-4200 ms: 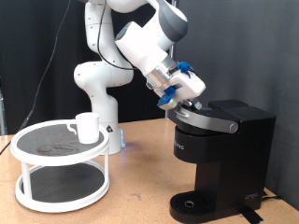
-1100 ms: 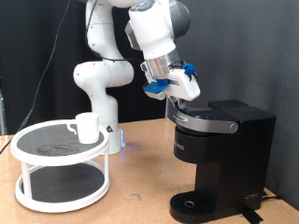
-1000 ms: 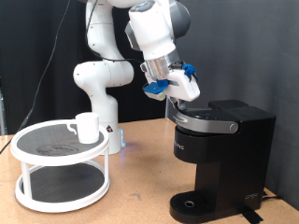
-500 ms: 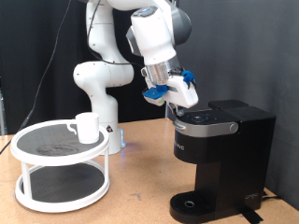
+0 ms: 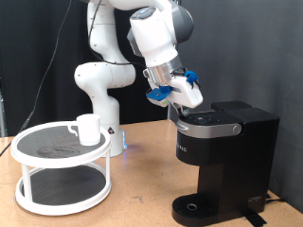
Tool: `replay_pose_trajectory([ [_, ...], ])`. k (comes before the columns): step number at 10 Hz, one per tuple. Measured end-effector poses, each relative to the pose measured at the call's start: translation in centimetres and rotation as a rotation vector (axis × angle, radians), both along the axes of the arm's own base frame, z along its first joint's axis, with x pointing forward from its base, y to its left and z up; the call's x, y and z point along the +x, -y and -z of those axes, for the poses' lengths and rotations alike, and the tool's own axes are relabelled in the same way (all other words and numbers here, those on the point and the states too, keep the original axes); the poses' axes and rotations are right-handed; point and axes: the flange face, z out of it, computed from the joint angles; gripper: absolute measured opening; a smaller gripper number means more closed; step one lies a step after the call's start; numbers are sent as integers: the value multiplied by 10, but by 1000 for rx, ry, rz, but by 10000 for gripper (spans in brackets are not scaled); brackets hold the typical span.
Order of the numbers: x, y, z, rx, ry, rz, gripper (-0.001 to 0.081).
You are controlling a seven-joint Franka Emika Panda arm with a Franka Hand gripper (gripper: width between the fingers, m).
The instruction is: Make a cup of coffee with the keurig machine
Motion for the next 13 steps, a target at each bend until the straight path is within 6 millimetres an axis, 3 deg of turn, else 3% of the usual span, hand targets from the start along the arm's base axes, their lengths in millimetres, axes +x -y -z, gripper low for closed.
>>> replay_pose_trajectory([
  [4,5,1,-38,158,-5,-27,0],
  [6,2,1,-31,146,-12,-36,0],
  [10,-36,7,-30,251,10,-105,0],
  [13,-63,19,-38,353,93,190,0],
])
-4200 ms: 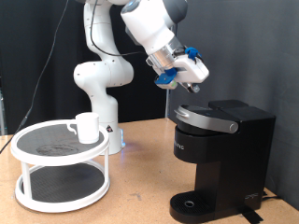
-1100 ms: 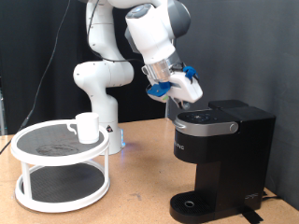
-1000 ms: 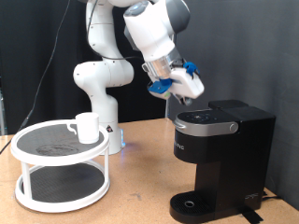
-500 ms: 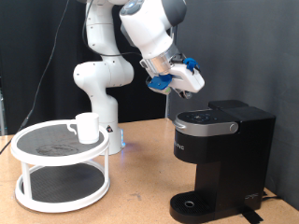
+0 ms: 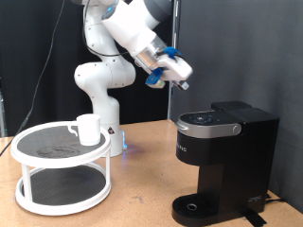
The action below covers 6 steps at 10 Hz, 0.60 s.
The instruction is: Make a cup of coffee with the keurig machine
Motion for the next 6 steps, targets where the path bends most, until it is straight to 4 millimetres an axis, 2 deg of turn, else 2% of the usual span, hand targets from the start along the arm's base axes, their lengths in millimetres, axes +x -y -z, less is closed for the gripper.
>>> replay_pose_trajectory([
  [2,-24,7,-3,41,-49,87,0],
  [4,-23,9,-2,28,-24,77,0],
  [6,-32,23,4,41,-19,100,0],
])
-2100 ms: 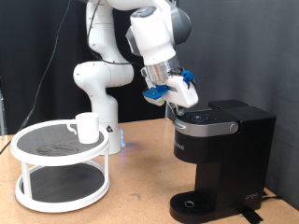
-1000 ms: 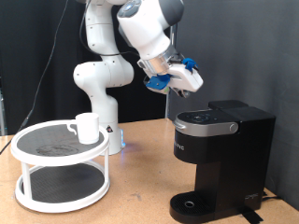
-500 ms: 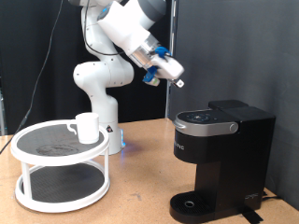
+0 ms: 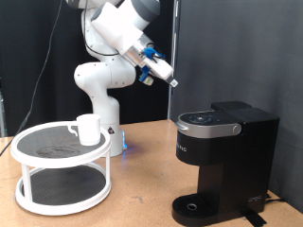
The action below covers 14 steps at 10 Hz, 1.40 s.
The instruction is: Make a cup of coffee with the keurig machine
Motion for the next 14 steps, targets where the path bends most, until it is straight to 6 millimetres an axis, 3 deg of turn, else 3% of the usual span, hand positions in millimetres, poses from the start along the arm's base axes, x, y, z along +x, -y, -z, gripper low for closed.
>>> replay_pose_trajectory([
  [2,-17,22,3,17,0,31,0],
  [8,-75,89,5,22,-117,-126,0],
  [12,-89,97,7,19,-159,-171,0],
  [14,-100,118,4,31,-211,-178,0],
])
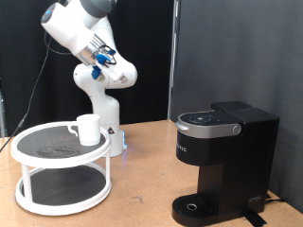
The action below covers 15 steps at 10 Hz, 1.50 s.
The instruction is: Make a cup of coffee with the keurig machine
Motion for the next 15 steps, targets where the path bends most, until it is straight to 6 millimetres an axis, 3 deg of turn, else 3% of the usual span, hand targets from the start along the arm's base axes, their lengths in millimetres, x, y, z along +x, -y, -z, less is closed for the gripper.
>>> replay_pose_trajectory([
  [4,-19,61,-9,-11,-18,88,0],
  [7,-31,95,-5,-51,1,126,0],
  [10,-39,120,7,-44,22,127,0],
  [14,-42,135,29,-76,29,137,0],
  [15,-43,135,38,-79,34,139,131],
])
